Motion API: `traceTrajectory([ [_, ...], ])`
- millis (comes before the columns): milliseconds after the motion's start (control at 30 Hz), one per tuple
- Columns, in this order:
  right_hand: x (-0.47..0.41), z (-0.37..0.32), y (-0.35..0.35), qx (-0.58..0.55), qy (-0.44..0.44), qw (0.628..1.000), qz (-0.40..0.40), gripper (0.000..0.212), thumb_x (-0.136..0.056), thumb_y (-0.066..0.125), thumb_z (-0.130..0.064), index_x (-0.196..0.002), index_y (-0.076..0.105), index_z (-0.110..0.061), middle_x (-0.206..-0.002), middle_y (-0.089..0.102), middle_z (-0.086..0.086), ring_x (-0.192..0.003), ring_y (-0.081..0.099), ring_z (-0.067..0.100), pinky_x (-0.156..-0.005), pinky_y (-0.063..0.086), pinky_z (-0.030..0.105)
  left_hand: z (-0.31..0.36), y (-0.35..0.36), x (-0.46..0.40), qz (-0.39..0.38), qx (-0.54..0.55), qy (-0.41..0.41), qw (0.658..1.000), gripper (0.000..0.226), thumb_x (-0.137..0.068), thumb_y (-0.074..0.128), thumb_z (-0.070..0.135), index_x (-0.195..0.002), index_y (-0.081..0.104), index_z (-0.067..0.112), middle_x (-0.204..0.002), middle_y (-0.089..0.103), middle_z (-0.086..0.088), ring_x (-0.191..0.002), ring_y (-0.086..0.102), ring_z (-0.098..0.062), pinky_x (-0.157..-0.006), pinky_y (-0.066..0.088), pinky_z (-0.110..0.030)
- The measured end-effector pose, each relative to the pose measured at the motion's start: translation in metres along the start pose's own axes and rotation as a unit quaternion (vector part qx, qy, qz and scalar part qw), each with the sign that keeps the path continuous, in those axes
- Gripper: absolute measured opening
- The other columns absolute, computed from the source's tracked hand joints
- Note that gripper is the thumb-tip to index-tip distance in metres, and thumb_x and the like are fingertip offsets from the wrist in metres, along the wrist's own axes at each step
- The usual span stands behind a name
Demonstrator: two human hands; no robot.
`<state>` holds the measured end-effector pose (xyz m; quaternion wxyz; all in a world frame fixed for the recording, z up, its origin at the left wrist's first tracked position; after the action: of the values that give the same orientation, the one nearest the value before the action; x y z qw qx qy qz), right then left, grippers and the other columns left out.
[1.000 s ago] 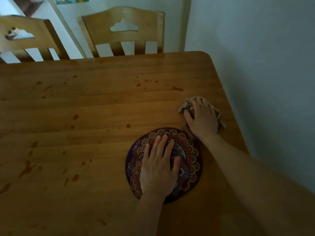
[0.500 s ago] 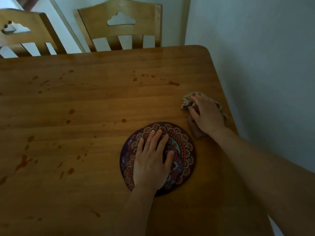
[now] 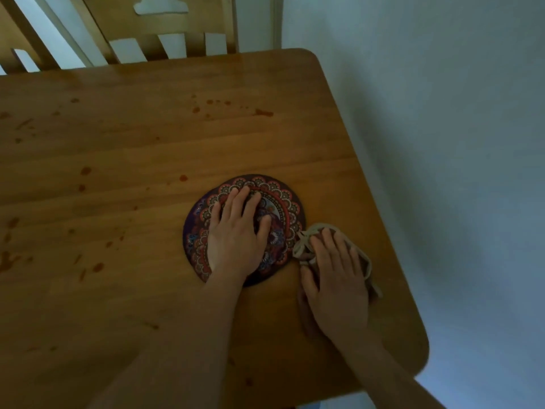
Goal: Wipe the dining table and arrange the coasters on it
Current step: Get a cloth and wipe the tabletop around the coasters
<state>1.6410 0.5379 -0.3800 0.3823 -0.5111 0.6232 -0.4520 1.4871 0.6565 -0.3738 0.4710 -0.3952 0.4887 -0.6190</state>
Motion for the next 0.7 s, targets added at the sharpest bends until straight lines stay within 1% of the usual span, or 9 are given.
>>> traceTrajectory([
  [200, 0.002, -0.001, 0.002, 0.007, -0.020, 1.000, 0.001, 0.057, -0.098, 0.032, -0.046, -0.146, 0.042, -0.016, -0.155, 0.036, 0.006, -0.147, 0.025, 0.024, -0.119, 0.021, 0.046, 0.001, -0.001, 0.002, 0.001, 0.006, 0.013, 1.000, 0.056, -0.103, 0.021, 0.050, -0.152, 0.029, 0.025, -0.162, 0.020, 0.002, -0.150, 0.011, -0.019, -0.122, 0.009, -0.045],
  [333, 0.022, -0.001, 0.001, 0.019, -0.041, 0.999, -0.006, 0.059, -0.098, 0.033, -0.049, -0.147, 0.039, -0.017, -0.157, 0.033, 0.005, -0.148, 0.022, 0.022, -0.121, 0.017, 0.043, 0.002, 0.000, 0.002, -0.018, 0.005, 0.020, 1.000, 0.054, -0.105, 0.020, 0.046, -0.153, 0.026, 0.024, -0.163, 0.017, 0.000, -0.151, 0.008, -0.020, -0.122, 0.005, -0.044],
  [400, 0.042, -0.002, -0.003, 0.023, -0.026, 0.999, 0.007, 0.060, -0.098, 0.032, -0.049, -0.146, 0.040, -0.015, -0.155, 0.036, 0.008, -0.146, 0.025, 0.023, -0.120, 0.016, 0.042, -0.002, 0.002, -0.004, -0.057, 0.054, 0.019, 0.997, 0.053, -0.105, 0.025, 0.045, -0.153, 0.026, 0.025, -0.163, 0.014, 0.002, -0.151, 0.004, -0.019, -0.122, 0.000, -0.044],
  [467, 0.064, -0.012, -0.004, 0.019, -0.005, 1.000, 0.017, 0.060, -0.097, 0.032, -0.049, -0.145, 0.042, -0.014, -0.153, 0.039, 0.010, -0.145, 0.029, 0.026, -0.119, 0.016, 0.042, -0.006, -0.001, -0.004, -0.099, 0.144, 0.013, 0.984, 0.052, -0.104, 0.029, 0.046, -0.152, 0.028, 0.027, -0.163, 0.015, 0.004, -0.151, 0.001, -0.015, -0.121, -0.009, -0.042],
  [533, 0.081, -0.027, 0.000, 0.006, -0.007, 1.000, 0.009, 0.060, -0.098, 0.030, -0.049, -0.146, 0.043, -0.015, -0.154, 0.039, 0.009, -0.145, 0.028, 0.025, -0.118, 0.015, 0.042, -0.002, -0.017, 0.012, -0.067, 0.184, 0.037, 0.980, 0.050, -0.104, 0.030, 0.046, -0.150, 0.034, 0.027, -0.161, 0.024, 0.006, -0.150, 0.005, -0.012, -0.120, -0.011, -0.040],
  [567, 0.086, -0.039, 0.004, -0.007, -0.031, 0.999, -0.004, 0.059, -0.100, 0.027, -0.049, -0.146, 0.042, -0.016, -0.155, 0.037, 0.007, -0.146, 0.026, 0.024, -0.119, 0.015, 0.043, 0.002, -0.029, 0.031, -0.032, 0.199, 0.061, 0.978, 0.048, -0.105, 0.031, 0.045, -0.147, 0.039, 0.026, -0.158, 0.030, 0.005, -0.150, 0.010, -0.011, -0.121, -0.007, -0.040],
  [633, 0.095, -0.073, 0.013, -0.043, -0.121, 0.991, -0.038, 0.057, -0.102, 0.023, -0.048, -0.148, 0.039, -0.018, -0.157, 0.033, 0.004, -0.148, 0.021, 0.022, -0.119, 0.015, 0.043, 0.019, -0.048, 0.079, 0.001, 0.252, 0.129, 0.959, 0.044, -0.104, 0.035, 0.040, -0.141, 0.048, 0.021, -0.152, 0.040, 0.004, -0.146, 0.023, -0.012, -0.122, 0.010, -0.042],
  [667, 0.099, -0.094, 0.016, -0.054, -0.174, 0.982, -0.051, 0.055, -0.103, 0.024, -0.046, -0.148, 0.037, -0.017, -0.156, 0.034, 0.004, -0.148, 0.022, 0.021, -0.119, 0.018, 0.043, 0.027, -0.052, 0.103, 0.003, 0.277, 0.165, 0.947, 0.042, -0.104, 0.037, 0.037, -0.139, 0.051, 0.018, -0.149, 0.043, 0.002, -0.143, 0.028, -0.012, -0.119, 0.020, -0.042],
  [700, 0.103, -0.112, 0.016, -0.070, -0.226, 0.970, -0.058, 0.053, -0.104, 0.025, -0.044, -0.145, 0.039, -0.014, -0.153, 0.039, 0.006, -0.145, 0.029, 0.022, -0.118, 0.023, 0.042, 0.035, -0.055, 0.122, 0.003, 0.293, 0.195, 0.936, 0.041, -0.104, 0.039, 0.034, -0.137, 0.053, 0.015, -0.147, 0.045, 0.001, -0.141, 0.032, -0.013, -0.116, 0.028, -0.040],
])
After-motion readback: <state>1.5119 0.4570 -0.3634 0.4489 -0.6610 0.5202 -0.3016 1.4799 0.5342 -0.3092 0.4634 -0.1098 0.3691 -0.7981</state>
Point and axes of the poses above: each hand's wrist, its own x-axis away from the middle knuckle, its own y-axis out of the palm, z = x × y, the point moved 10 cm from there along -x, towards the middle knuckle
